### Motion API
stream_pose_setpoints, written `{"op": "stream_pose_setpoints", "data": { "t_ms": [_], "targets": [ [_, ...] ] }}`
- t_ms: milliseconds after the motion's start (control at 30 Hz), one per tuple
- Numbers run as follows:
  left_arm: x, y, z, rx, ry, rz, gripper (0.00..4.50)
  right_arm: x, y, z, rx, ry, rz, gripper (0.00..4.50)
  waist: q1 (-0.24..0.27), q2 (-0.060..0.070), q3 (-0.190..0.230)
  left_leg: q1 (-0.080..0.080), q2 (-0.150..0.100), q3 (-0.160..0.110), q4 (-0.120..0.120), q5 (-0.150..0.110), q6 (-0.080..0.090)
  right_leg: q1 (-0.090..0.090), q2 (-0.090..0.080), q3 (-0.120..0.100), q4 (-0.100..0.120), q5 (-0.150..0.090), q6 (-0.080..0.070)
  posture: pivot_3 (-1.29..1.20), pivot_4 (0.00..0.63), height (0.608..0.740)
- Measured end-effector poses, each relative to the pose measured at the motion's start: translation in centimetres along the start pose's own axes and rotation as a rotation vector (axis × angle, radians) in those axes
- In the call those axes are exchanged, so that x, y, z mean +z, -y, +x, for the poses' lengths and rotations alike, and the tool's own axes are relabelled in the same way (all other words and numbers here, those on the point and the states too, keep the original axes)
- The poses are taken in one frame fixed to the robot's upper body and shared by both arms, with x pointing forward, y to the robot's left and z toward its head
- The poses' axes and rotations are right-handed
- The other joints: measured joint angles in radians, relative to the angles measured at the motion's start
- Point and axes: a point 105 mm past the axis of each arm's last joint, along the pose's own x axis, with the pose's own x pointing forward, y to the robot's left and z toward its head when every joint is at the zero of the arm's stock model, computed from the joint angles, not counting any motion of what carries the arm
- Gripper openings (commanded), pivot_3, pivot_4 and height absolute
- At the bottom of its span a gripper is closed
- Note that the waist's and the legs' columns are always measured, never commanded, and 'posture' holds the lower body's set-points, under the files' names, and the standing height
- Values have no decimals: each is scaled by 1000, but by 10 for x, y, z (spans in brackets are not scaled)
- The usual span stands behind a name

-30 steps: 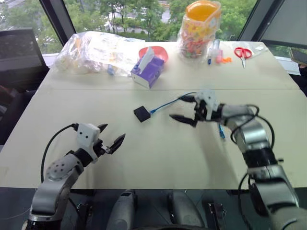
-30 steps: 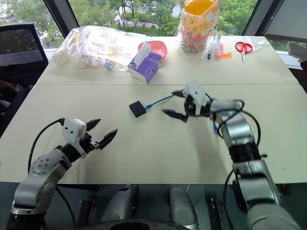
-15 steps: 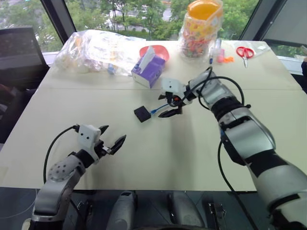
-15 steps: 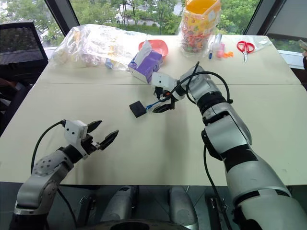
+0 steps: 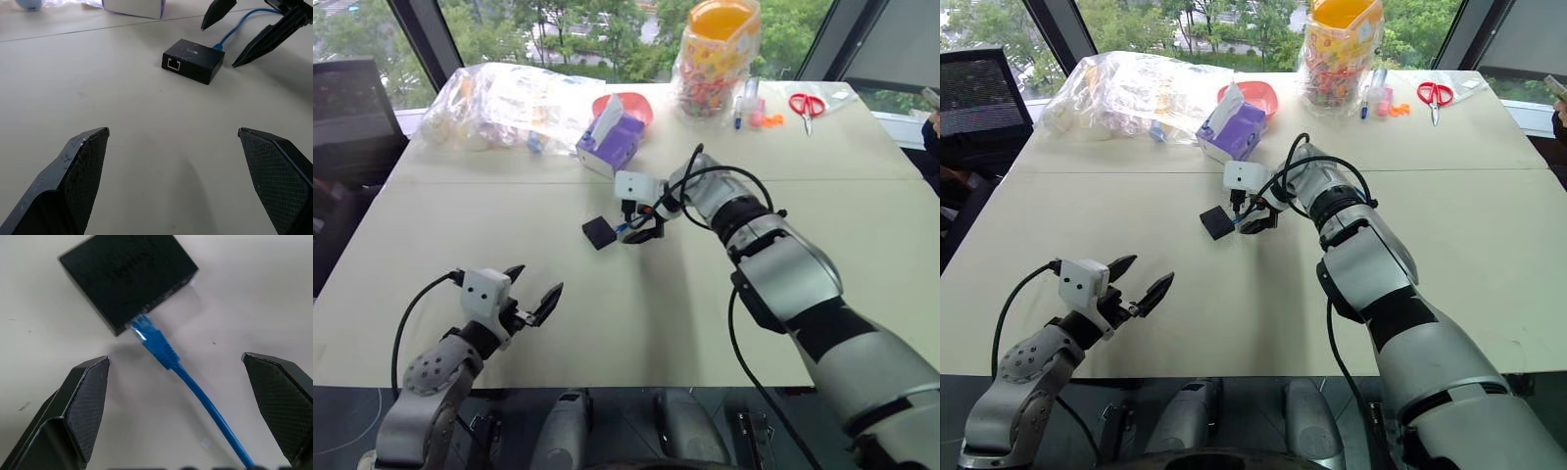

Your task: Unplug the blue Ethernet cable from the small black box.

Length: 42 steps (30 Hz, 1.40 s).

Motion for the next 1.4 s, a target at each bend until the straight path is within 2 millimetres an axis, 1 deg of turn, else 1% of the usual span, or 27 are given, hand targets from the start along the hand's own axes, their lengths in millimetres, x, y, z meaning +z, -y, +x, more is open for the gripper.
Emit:
{"op": "stream_pose_setpoints", "data": {
  "t_ms": [33, 67, 233, 267, 433, 567, 700, 800, 933, 967, 1033, 1100, 1200, 1233, 1300, 1400],
  "targets": [
    [0, 0, 0, 5, 3, -1, 4500, 0, 0, 1, -5, -6, 4, 3236, 0, 0, 0, 0, 0, 0, 0, 0, 0, 0, 0, 0, 0, 0, 0, 0, 150, 740],
    [0, 0, 0, 9, 4, -3, 4500, 0, 0, 2, -8, -10, 5, 2669, -1, 0, 0, 0, 0, 0, 0, 0, 0, 0, 0, 0, 1, 0, 0, 0, 150, 740],
    [-1, -1, -1, 25, -1, 2, 4500, -3, 0, 3, -11, -28, 24, 198, -1, 0, 0, 1, 0, 0, 1, 0, 0, 0, 0, 0, 2, 0, 0, 0, 150, 740],
    [-2, -2, -1, 26, -2, 2, 4500, -2, -1, 4, -8, -29, 29, 92, -1, 0, 0, 1, 0, 0, 1, 0, 0, 0, 0, 0, 2, 0, 0, 0, 150, 740],
    [0, -4, -3, 39, 7, 7, 4500, -4, -2, 4, 0, -38, 39, 92, -1, 0, 0, 1, 0, 0, 1, 0, 0, 0, 0, 0, 2, 0, 0, 0, 150, 740],
    [5, -13, -6, 61, 17, 31, 4500, -3, -5, 3, 29, -20, 65, 92, -1, 0, 0, 1, 0, 0, 1, 0, 0, 0, 0, 0, 2, 0, 0, 0, 150, 740],
    [27, -28, -4, 73, 73, 126, 4500, 6, -14, -4, 155, 103, 186, 92, 0, 0, 0, 1, 0, 0, 1, 0, 0, 0, 1, 0, 2, 0, 0, 0, 150, 740],
    [47, -37, 1, 60, 116, 221, 4500, 15, -21, -20, 296, 220, 288, 92, 0, 0, 0, 0, 0, 0, 1, 0, 0, 0, 0, 0, 2, 0, 1, 0, 150, 740],
    [70, -40, 12, 12, 166, 292, 4500, 30, -20, -49, 423, 342, 346, 92, -1, 1, 1, 0, 0, 0, 1, 0, 0, 0, 1, 0, 2, 0, 1, 0, 150, 740],
    [75, -39, 15, -6, 177, 305, 4500, 33, -18, -55, 431, 368, 359, 92, -1, 0, 1, 0, 0, 0, 1, 0, 0, 0, 1, 0, 2, 0, 1, 0, 150, 740],
    [89, -33, 22, -73, 209, 340, 4500, 37, -11, -76, 422, 412, 384, 92, 0, 0, 1, 0, 0, 0, 1, 0, 0, 0, 0, 0, 2, 0, 1, 0, 150, 740],
    [94, -28, 25, -120, 218, 353, 4500, 37, -10, -87, 423, 430, 397, 92, 0, 0, 1, 0, 0, 0, 1, 0, 0, 0, 0, 0, 2, 0, 2, 0, 150, 740],
    [97, -17, 29, -234, 198, 401, 4500, 28, -22, -102, 463, 428, 431, 92, 1, 0, 1, -1, 0, -1, 1, 0, 0, 0, 0, 0, 2, 0, 2, 0, 150, 740],
    [98, -12, 29, -286, 195, 414, 4500, 24, -29, -107, 487, 416, 443, 92, 1, 0, 1, -1, 0, -1, 1, 0, 0, -1, 0, 0, 2, -1, 2, 0, 150, 740],
    [100, -7, 30, -334, 196, 420, 4500, 23, -36, -111, 510, 406, 445, 92, -4, 1, 1, -1, 0, 0, 1, 0, 0, -2, 0, 0, 2, 0, 2, 0, 150, 740],
    [102, 4, 27, -462, 181, 453, 4500, 25, -47, -121, 549, 391, 428, 92, -3, 2, 2, -1, 0, 0, 1, 0, 0, -2, 1, 0, 3, -1, 2, 0, 150, 740]
  ]
}}
